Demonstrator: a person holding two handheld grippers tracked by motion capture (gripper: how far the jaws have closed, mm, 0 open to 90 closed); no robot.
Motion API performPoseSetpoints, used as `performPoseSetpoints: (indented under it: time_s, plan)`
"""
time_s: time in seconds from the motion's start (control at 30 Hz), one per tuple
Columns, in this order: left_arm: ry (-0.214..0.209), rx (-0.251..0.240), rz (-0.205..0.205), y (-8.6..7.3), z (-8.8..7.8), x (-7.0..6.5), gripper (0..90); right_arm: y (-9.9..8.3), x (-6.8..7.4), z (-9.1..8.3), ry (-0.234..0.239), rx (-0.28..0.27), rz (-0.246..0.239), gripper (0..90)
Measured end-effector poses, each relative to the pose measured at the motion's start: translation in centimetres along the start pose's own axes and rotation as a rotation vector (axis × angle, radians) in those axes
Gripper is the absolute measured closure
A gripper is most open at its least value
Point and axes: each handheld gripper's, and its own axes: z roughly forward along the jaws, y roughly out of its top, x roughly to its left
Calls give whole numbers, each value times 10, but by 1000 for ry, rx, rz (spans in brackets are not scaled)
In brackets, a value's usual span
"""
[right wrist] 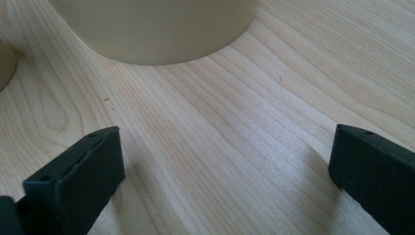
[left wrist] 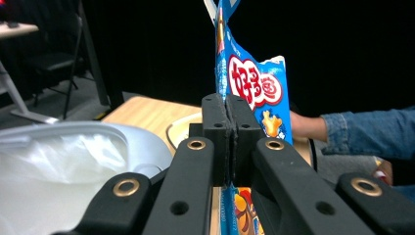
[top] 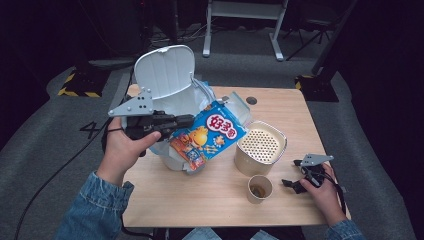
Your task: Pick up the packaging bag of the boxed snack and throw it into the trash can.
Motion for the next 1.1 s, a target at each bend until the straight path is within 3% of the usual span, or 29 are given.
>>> performPoseSetpoints:
  time_s: [0.27, 0.63, 0.87, 1.1]
  plan:
    - [39, -45, 19, 20, -8, 7, 885, 0, 0, 0, -3, 0, 3, 1]
    - [108, -111, 9, 42, -19, 22, 885, 0, 1, 0, -6, -1, 6, 1]
    - [184, -141, 1, 47, -21, 35, 885, 0, 1, 0, -6, 0, 6, 1]
    - [218, -140, 3, 43, -19, 50, 884, 0, 1, 0, -6, 0, 6, 1]
